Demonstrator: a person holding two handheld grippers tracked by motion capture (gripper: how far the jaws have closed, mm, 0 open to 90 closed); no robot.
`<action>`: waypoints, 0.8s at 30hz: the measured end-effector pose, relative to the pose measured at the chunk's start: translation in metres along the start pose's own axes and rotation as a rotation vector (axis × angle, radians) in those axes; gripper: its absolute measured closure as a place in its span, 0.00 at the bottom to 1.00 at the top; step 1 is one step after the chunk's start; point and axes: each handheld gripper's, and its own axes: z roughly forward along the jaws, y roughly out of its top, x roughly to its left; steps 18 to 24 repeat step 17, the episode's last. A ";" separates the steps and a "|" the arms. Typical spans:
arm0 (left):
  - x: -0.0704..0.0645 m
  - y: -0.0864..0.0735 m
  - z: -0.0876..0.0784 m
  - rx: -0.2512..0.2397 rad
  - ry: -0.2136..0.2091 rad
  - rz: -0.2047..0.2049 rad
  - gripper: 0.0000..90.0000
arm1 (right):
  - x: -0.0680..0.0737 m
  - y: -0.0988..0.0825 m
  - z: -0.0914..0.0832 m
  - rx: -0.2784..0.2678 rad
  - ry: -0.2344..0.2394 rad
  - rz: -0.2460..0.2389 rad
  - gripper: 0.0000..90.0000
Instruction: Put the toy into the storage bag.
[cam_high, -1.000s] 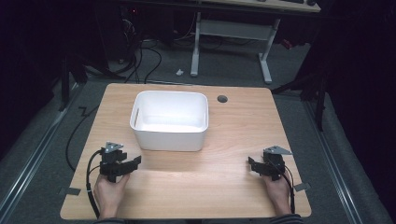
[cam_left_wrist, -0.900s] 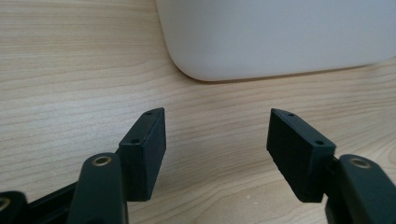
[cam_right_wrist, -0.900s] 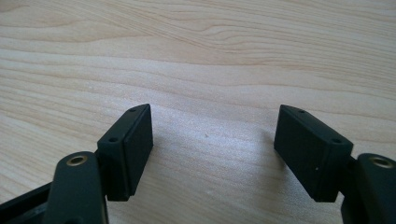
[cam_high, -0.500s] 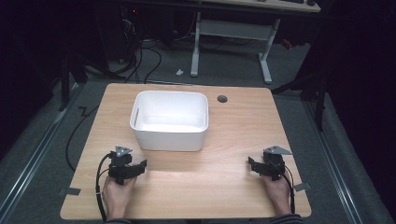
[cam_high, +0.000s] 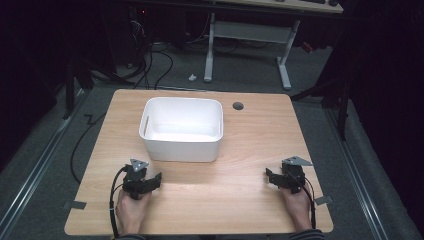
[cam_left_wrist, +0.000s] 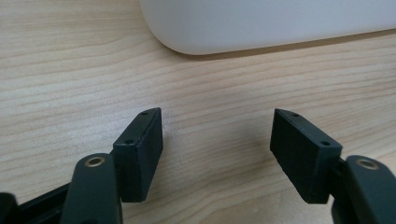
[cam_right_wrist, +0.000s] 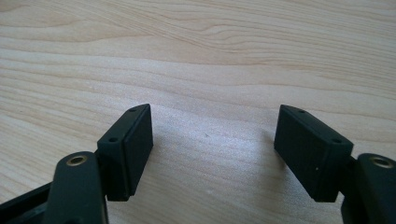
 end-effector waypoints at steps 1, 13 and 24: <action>-0.001 -0.001 0.001 -0.008 0.009 0.009 0.38 | 0.000 0.000 0.000 0.001 -0.001 0.002 0.32; -0.004 -0.005 0.004 -0.039 0.020 0.045 0.28 | 0.000 0.000 0.000 0.000 0.000 -0.001 0.32; -0.004 -0.005 0.004 -0.039 0.018 0.046 0.28 | 0.000 0.000 0.000 0.001 0.000 -0.003 0.32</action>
